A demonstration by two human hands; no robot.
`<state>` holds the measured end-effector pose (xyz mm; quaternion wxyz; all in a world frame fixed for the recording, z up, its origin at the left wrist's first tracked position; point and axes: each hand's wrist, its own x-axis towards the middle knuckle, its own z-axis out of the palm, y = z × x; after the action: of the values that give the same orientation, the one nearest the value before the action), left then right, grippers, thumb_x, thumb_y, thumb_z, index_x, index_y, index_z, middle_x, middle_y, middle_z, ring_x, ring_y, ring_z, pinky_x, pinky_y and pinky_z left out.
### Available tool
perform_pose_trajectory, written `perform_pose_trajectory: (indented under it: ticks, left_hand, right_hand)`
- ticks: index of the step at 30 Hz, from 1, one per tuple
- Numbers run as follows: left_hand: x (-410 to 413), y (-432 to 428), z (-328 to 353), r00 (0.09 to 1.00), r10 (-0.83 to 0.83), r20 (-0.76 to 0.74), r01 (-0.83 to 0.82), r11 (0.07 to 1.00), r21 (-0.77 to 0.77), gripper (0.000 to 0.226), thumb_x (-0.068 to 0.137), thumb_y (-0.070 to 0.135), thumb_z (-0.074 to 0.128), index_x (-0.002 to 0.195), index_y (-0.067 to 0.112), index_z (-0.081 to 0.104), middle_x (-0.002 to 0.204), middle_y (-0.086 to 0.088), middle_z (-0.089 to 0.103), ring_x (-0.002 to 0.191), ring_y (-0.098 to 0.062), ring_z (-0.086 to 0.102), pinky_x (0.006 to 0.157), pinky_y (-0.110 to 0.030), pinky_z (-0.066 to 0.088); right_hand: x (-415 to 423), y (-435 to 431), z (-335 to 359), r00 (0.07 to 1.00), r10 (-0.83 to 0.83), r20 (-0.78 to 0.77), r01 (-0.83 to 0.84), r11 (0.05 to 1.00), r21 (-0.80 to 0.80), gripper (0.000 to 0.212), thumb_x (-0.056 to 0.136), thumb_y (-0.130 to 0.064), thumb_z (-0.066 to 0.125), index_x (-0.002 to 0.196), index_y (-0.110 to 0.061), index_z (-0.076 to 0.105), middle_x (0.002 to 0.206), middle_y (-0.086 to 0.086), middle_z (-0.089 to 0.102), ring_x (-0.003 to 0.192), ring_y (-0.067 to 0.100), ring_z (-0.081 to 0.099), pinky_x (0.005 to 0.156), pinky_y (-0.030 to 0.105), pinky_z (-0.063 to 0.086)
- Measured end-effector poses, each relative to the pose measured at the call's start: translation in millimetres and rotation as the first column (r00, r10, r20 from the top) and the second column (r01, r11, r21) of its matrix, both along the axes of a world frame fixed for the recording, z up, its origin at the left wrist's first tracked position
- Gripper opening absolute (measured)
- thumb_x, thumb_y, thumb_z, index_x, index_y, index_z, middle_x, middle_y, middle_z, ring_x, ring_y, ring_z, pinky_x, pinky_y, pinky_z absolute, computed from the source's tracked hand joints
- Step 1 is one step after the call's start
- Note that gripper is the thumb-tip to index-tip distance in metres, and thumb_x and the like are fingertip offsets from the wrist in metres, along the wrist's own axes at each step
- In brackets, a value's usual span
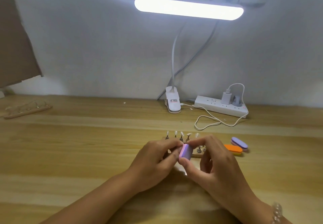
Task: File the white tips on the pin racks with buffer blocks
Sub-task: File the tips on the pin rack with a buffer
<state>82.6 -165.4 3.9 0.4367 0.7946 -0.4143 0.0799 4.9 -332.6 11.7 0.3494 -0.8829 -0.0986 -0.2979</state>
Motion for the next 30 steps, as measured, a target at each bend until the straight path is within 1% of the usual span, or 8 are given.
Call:
perform_pose_trajectory:
  ticks: [4, 10, 14, 18, 20, 24, 28, 30]
  left_hand:
    - [-5.3, -1.7, 2.6, 0.997, -0.053, 0.059, 0.049, 0.996, 0.081, 0.022, 0.096, 0.022, 0.052, 0.084, 0.041, 0.055, 0.073, 0.025, 0.059, 0.062, 0.002, 0.054, 0.058, -0.018, 0.034]
    - [-1.1, -0.7, 0.4, 0.999, -0.008, 0.032, 0.007, 1.000, 0.012, 0.015, 0.094, 0.028, 0.050, 0.088, 0.032, 0.063, 0.073, 0.021, 0.059, 0.060, -0.005, 0.052, 0.057, -0.025, 0.038]
    - [-5.9, -2.7, 0.5, 0.994, -0.072, 0.077, 0.065, 0.994, 0.091, 0.014, 0.096, 0.028, 0.050, 0.091, 0.036, 0.060, 0.079, 0.023, 0.064, 0.067, -0.004, 0.059, 0.060, -0.030, 0.047]
    - [-2.0, -0.5, -0.2, 0.999, 0.004, 0.052, -0.006, 1.000, 0.024, 0.013, 0.092, 0.030, 0.049, 0.090, 0.033, 0.062, 0.075, 0.020, 0.061, 0.063, -0.003, 0.054, 0.058, -0.031, 0.043]
    - [-0.9, 0.1, -0.8, 0.998, 0.012, 0.063, -0.015, 0.999, 0.039, 0.013, 0.091, 0.026, 0.051, 0.091, 0.031, 0.063, 0.073, 0.021, 0.058, 0.062, -0.003, 0.051, 0.056, -0.032, 0.042]
    - [-5.8, -1.9, -0.9, 0.994, -0.059, 0.087, 0.051, 0.994, 0.097, 0.012, 0.097, 0.026, 0.053, 0.094, 0.032, 0.062, 0.081, 0.023, 0.066, 0.067, -0.001, 0.061, 0.060, -0.027, 0.047]
    - [-4.3, -1.3, -2.3, 0.995, -0.054, 0.083, 0.048, 0.997, 0.067, 0.011, 0.099, 0.029, 0.053, 0.097, 0.032, 0.063, 0.082, 0.021, 0.066, 0.069, -0.006, 0.063, 0.062, -0.034, 0.051]
    - [-4.9, -1.6, -1.6, 0.996, -0.061, 0.064, 0.057, 0.997, 0.053, 0.012, 0.099, 0.030, 0.053, 0.097, 0.030, 0.065, 0.083, 0.019, 0.068, 0.071, -0.007, 0.066, 0.063, -0.037, 0.052]
  right_hand:
    - [3.8, -8.4, 1.1, 0.999, -0.029, -0.036, 0.035, 0.986, 0.163, 0.021, 0.076, -0.036, 0.073, 0.093, -0.030, 0.063, 0.090, -0.015, 0.061, 0.056, 0.015, 0.055, 0.053, 0.017, 0.040]
    - [0.6, -0.3, 1.7, 1.000, -0.021, 0.013, 0.021, 1.000, 0.009, 0.022, 0.077, -0.035, 0.074, 0.095, -0.028, 0.063, 0.085, -0.015, 0.058, 0.052, 0.011, 0.053, 0.051, 0.014, 0.037]
    - [3.0, -8.8, 2.6, 0.998, -0.051, -0.027, 0.055, 0.988, 0.147, 0.017, 0.077, -0.034, 0.072, 0.091, -0.030, 0.063, 0.087, -0.011, 0.063, 0.056, 0.015, 0.055, 0.052, 0.016, 0.038]
    - [-0.8, 0.5, 2.2, 1.000, -0.019, 0.008, 0.018, 1.000, 0.010, 0.027, 0.075, -0.045, 0.071, 0.093, -0.028, 0.061, 0.084, -0.014, 0.058, 0.054, 0.011, 0.053, 0.051, 0.019, 0.040]
    - [-1.1, 1.3, 2.4, 1.000, -0.002, -0.017, 0.003, 1.000, 0.030, 0.031, 0.072, -0.051, 0.068, 0.093, -0.029, 0.060, 0.083, -0.014, 0.057, 0.054, 0.012, 0.053, 0.050, 0.022, 0.041]
    - [5.4, -10.3, 0.3, 0.996, -0.073, -0.047, 0.081, 0.981, 0.175, 0.019, 0.078, -0.032, 0.074, 0.093, -0.029, 0.063, 0.089, -0.012, 0.062, 0.054, 0.015, 0.055, 0.052, 0.017, 0.040]
    - [4.6, -5.5, -0.6, 0.995, -0.097, 0.026, 0.095, 0.993, 0.068, 0.029, 0.077, -0.017, 0.079, 0.099, -0.027, 0.063, 0.088, -0.014, 0.057, 0.053, 0.012, 0.055, 0.051, 0.013, 0.039]
    - [5.1, -8.2, 0.7, 0.997, -0.074, -0.008, 0.074, 0.990, 0.124, 0.025, 0.078, -0.018, 0.078, 0.097, -0.027, 0.064, 0.088, -0.012, 0.060, 0.050, 0.012, 0.053, 0.050, 0.012, 0.036]
